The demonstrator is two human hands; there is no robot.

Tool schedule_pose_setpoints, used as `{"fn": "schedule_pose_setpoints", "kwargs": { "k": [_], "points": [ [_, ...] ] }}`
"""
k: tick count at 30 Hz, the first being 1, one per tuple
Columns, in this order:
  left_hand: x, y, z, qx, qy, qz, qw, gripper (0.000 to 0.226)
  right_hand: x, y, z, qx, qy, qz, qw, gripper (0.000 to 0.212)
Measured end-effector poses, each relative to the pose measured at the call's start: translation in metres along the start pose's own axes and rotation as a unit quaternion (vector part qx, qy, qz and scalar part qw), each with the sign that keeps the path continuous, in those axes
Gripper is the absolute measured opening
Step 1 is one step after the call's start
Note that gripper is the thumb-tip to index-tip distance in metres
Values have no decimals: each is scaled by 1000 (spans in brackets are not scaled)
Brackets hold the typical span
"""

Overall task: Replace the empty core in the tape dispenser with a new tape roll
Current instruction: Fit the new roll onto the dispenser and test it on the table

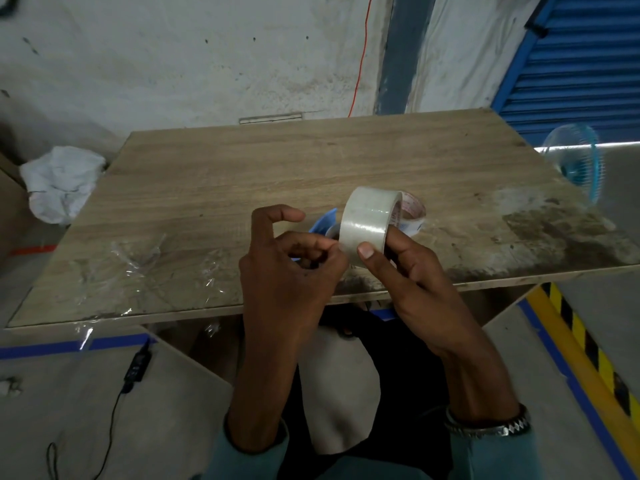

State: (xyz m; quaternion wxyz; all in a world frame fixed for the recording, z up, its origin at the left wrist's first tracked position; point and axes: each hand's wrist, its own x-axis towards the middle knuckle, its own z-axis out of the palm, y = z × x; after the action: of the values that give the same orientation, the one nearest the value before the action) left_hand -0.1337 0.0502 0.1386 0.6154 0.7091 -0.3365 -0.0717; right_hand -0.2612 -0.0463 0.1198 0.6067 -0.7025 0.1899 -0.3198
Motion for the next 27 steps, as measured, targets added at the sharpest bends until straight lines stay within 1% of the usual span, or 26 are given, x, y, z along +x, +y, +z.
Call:
{"fn": "schedule_pose_setpoints", "kwargs": {
  "k": [6,10,13,16,17,20,23,27],
  "points": [
    [-6,3,7,33,61,-3,998,71,1,0,13,-38,18,-9,999,28],
    [-7,2,9,39,87,3,995,67,3,-1,17,-80,38,-6,996,24],
    [-9,2,10,35,78,17,996,66,4,-3,18,-83,58,-3,995,20],
    [-10,1,11,25,66,23,997,60,4,-7,17,-22,66,1,998,23],
    [-9,1,11,35,67,32,997,55,3,-7,15,11,71,6,997,25],
    [-7,-5,12,70,51,80,993,26,4,-7,14,102,89,33,990,29],
    [-6,-10,15,57,44,133,988,25,5,-6,14,168,101,56,979,37],
    [-9,-11,15,29,35,183,982,24,4,-4,12,197,108,59,973,41]
  ]
}}
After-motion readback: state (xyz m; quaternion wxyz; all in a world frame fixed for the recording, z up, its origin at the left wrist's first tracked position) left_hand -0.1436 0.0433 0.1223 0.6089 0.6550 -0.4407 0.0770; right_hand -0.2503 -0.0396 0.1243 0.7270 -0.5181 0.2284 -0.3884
